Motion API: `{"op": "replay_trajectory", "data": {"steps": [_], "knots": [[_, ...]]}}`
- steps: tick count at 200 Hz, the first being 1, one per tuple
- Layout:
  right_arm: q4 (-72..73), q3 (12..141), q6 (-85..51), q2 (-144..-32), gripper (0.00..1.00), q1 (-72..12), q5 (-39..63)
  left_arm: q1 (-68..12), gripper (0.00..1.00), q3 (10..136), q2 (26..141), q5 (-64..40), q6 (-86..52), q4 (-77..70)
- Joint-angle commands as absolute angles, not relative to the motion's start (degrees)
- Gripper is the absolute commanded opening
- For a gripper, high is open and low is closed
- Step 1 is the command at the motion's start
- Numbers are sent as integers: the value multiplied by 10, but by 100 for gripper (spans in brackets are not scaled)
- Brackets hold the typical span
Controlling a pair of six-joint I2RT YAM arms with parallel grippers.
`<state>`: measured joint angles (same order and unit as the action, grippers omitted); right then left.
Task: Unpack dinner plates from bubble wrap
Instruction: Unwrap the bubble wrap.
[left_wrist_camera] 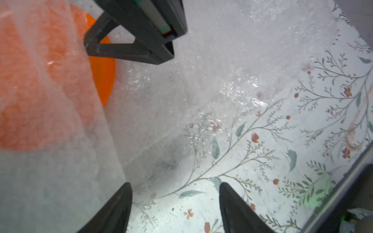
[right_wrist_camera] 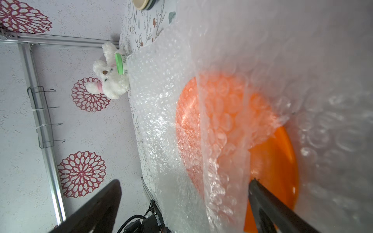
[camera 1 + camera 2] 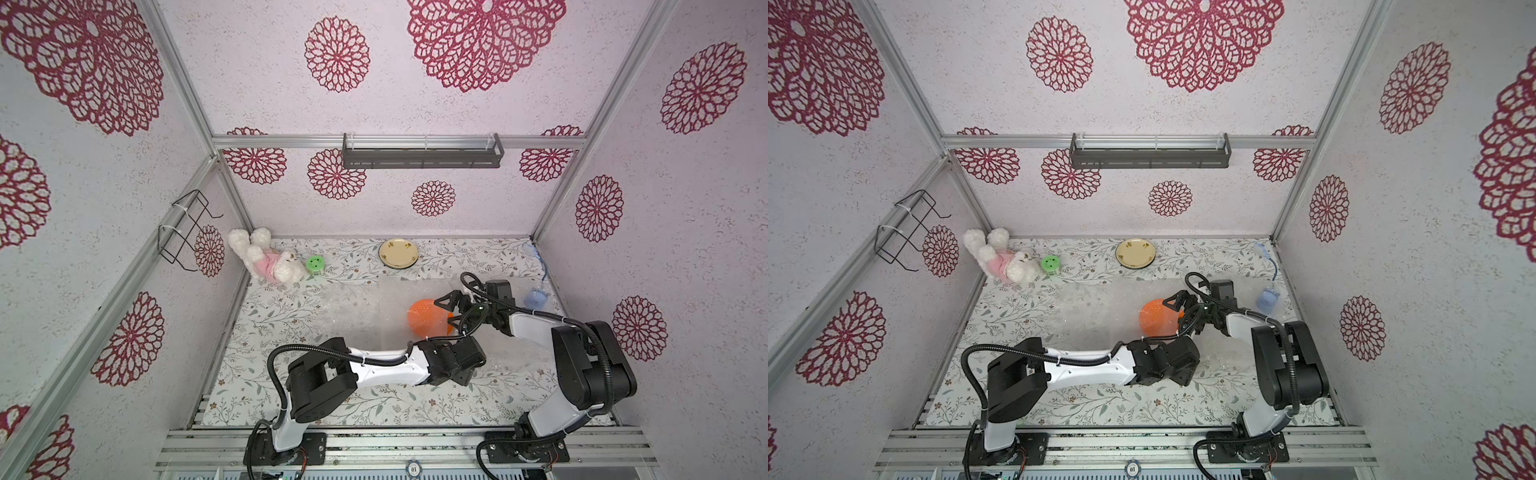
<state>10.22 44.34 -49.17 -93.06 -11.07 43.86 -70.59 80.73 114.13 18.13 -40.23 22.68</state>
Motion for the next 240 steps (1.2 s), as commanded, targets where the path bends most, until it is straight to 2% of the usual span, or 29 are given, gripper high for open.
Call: {"op": "replay_trajectory", "data": {"steps": [1,71,107,127,135,153,169,185,203,240], "knots": [[110,454,-495,-920,99,-110,453,-701,71,812,1140,265,-427,254],[117,457,-505,-917,99,-111,460,-698,70,848,1179,300,-428,286],[114,457,-505,-912,99,-111,459,-689,64,867,1196,319,-443,307],[114,457,-505,-911,99,-111,459,-685,55,878,1203,332,-454,324],[113,457,-504,-910,99,-111,459,-685,48,880,1203,339,-458,328],[112,456,-503,-908,99,-111,460,-685,26,881,1197,357,-474,339],[140,446,-517,-905,99,-110,463,-684,19,892,1192,378,-495,367],[140,447,-517,-901,99,-111,466,-683,6,908,1190,399,-523,410],[109,461,-499,-891,99,-109,451,-679,0,903,1184,400,-540,423],[30,498,-447,-867,99,-106,409,-664,0,837,1132,360,-550,378]]}}
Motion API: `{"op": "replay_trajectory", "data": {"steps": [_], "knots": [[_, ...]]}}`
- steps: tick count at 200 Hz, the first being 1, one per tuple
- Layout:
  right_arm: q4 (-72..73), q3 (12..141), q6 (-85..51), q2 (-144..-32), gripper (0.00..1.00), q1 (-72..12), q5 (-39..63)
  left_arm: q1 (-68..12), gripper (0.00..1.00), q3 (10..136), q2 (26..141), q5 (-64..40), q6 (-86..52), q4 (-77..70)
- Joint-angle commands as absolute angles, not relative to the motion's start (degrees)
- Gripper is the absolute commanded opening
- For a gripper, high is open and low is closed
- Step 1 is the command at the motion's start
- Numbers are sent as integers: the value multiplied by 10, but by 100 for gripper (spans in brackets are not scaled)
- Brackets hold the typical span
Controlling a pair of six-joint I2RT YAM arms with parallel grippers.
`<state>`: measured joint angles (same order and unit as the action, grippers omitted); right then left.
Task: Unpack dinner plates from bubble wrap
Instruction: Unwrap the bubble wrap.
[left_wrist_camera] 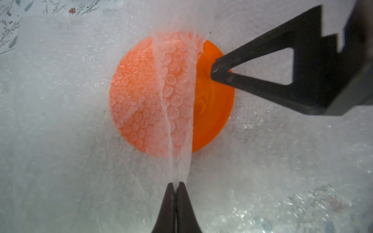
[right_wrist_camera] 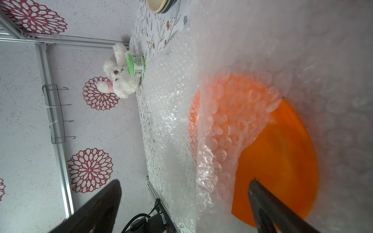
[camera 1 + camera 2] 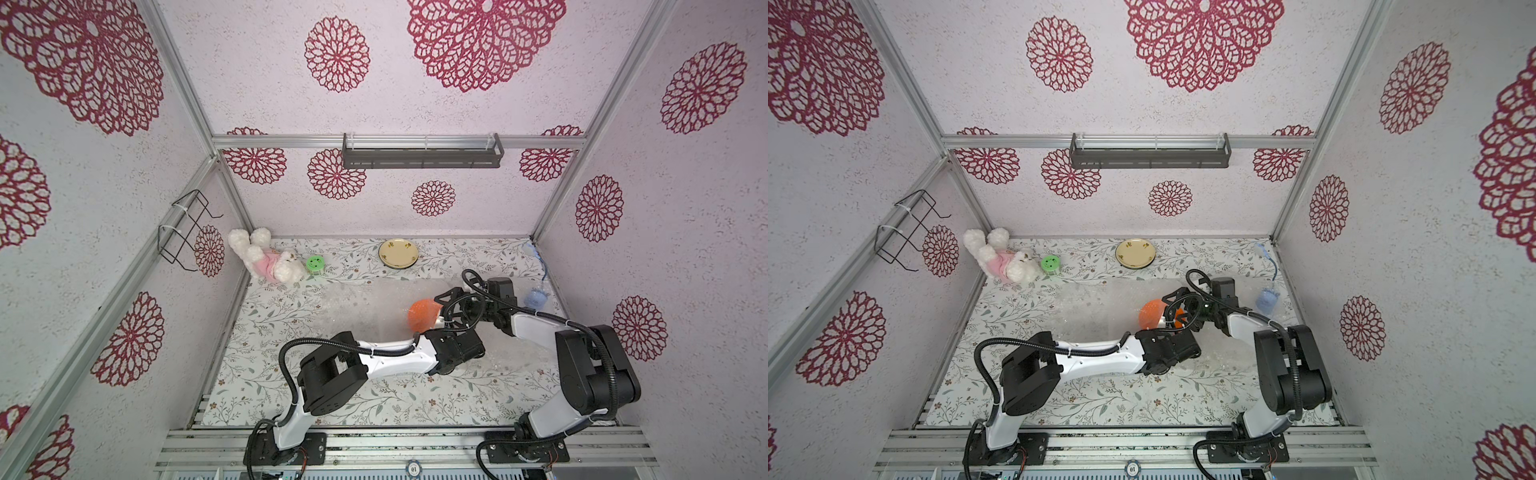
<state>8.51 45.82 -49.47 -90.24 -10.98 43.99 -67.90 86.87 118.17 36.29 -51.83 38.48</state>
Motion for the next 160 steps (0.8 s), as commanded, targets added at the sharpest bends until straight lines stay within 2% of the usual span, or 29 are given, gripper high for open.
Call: {"op": "replay_trajectory", "data": {"steps": [1,39,75,110,135,160], "knots": [[27,499,-445,-866,99,-106,407,-664,0,835,1132,360,-550,377],[-62,536,-384,-838,99,-99,326,-647,0,780,1053,322,-550,339],[-63,509,-379,-837,99,-79,326,-620,0,712,945,296,-578,312],[-44,462,-381,-830,99,-67,325,-569,0,607,827,301,-621,315],[-39,448,-374,-842,99,-67,323,-499,0,492,732,221,-645,244],[-24,437,-374,-857,99,-67,330,-444,1,412,645,229,-695,265]]}}
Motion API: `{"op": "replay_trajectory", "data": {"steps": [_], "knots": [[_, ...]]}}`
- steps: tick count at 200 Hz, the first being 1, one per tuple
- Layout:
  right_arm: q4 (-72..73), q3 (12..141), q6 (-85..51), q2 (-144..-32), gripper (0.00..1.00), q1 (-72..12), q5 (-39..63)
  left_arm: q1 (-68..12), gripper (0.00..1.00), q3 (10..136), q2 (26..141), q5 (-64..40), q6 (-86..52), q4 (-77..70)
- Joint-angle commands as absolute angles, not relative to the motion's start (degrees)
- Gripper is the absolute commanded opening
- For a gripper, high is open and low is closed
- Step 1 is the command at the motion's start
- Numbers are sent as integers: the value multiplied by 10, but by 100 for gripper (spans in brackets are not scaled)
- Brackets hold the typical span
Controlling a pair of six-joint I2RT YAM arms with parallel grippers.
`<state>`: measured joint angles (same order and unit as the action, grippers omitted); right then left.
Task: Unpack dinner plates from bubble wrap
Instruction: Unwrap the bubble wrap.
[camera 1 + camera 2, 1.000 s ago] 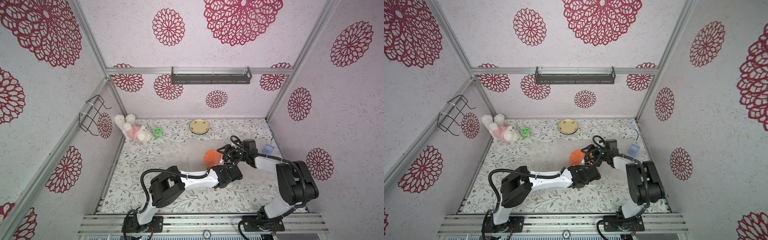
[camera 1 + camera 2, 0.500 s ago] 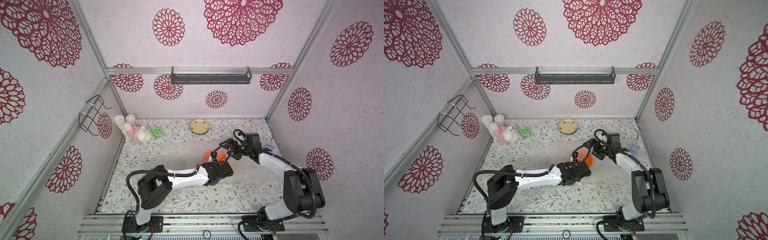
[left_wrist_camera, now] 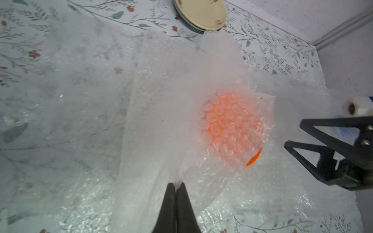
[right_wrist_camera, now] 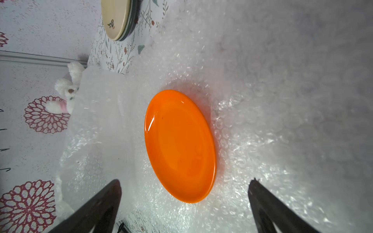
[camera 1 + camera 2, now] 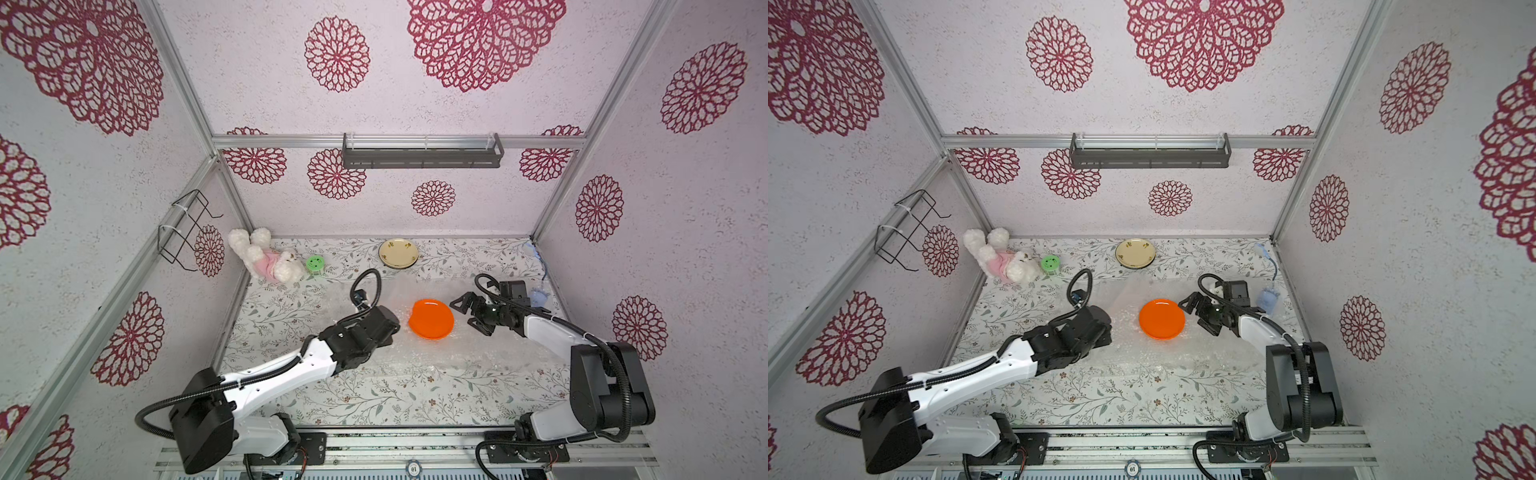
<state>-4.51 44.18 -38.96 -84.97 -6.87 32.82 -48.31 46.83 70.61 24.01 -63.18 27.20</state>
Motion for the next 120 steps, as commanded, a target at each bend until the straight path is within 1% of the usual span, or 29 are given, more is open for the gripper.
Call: {"op": "replay_trajectory", "data": {"steps": [1,15,25,37,51,64,80,96,111,120], "knots": [[-23,437,-375,-858,99,-67,330,-442,1,409,642,231,-698,267],[-12,433,-379,-864,99,-67,338,-413,6,372,598,249,-723,295],[6,430,-390,-870,99,-67,364,-387,11,348,567,253,-730,308],[23,430,-404,-874,99,-68,386,-357,19,324,528,256,-738,329],[16,434,-401,-865,99,-69,376,-326,32,304,477,260,-736,352],[7,437,-396,-856,99,-69,365,-297,37,297,434,269,-737,385],[10,435,-397,-853,99,-70,371,-256,47,300,392,268,-729,425],[10,429,-396,-852,99,-72,372,-223,53,317,364,261,-700,450],[16,423,-393,-848,99,-75,374,-209,61,348,352,266,-665,474],[14,422,-390,-844,99,-79,376,-207,68,369,351,259,-632,470]]}}
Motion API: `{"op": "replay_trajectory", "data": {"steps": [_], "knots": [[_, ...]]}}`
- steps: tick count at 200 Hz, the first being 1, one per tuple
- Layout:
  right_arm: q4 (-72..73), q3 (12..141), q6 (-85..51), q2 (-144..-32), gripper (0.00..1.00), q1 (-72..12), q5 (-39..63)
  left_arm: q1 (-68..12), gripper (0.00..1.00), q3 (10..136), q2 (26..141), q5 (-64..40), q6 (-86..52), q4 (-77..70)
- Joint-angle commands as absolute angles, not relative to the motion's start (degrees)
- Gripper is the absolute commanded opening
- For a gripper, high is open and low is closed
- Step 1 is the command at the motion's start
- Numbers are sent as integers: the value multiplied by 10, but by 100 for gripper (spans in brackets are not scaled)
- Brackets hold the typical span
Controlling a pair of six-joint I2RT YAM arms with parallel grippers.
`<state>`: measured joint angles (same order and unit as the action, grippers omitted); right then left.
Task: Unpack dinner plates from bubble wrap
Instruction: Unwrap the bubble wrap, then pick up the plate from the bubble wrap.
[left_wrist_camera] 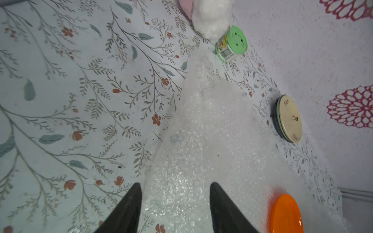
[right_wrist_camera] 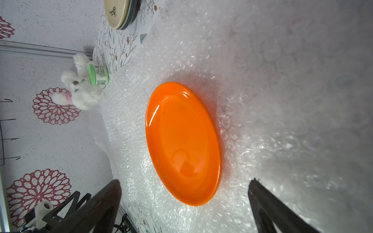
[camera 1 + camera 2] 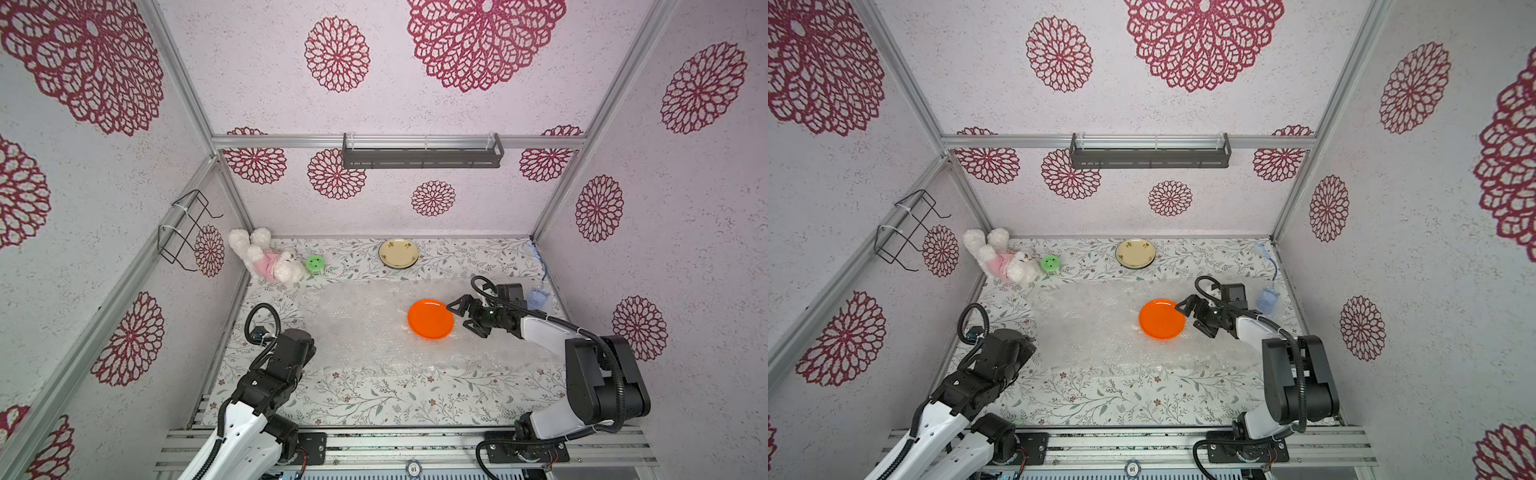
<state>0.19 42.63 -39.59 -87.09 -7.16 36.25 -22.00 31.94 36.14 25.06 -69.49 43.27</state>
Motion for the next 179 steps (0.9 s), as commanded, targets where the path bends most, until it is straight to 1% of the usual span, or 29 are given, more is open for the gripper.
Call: {"op": "replay_trajectory", "data": {"steps": [1,17,28,50,59,69,74,97,116,121,133,145,159,179], "knots": [[14,422,-389,-844,99,-80,375,-207,69,371,351,257,-628,469],[2,424,-375,-836,99,-92,366,-206,83,400,363,194,-565,427],[-7,427,-362,-832,99,-102,354,-207,89,415,387,128,-532,391],[-33,437,-334,-828,99,-120,313,-210,93,420,465,-34,-501,297],[-44,441,-323,-830,99,-126,297,-218,95,409,498,-99,-503,235],[-50,445,-313,-834,99,-131,286,-241,100,393,531,-139,-514,172],[-52,445,-310,-836,98,-133,282,-255,97,388,546,-143,-519,147],[-64,448,-296,-847,88,-139,242,-324,97,375,601,-126,-531,68],[-56,449,-294,-866,78,-142,245,-357,97,357,642,-125,-540,5],[-55,452,-294,-871,75,-144,246,-366,97,350,651,-124,-541,-14],[-53,458,-291,-883,63,-154,241,-391,97,330,667,-109,-543,-64],[-56,467,-289,-895,57,-164,227,-418,97,311,683,-86,-542,-116],[-54,476,-292,-912,47,-167,222,-451,97,304,703,-56,-528,-147],[-49,482,-296,-927,40,-169,213,-475,97,313,738,-31,-518,-157]]}}
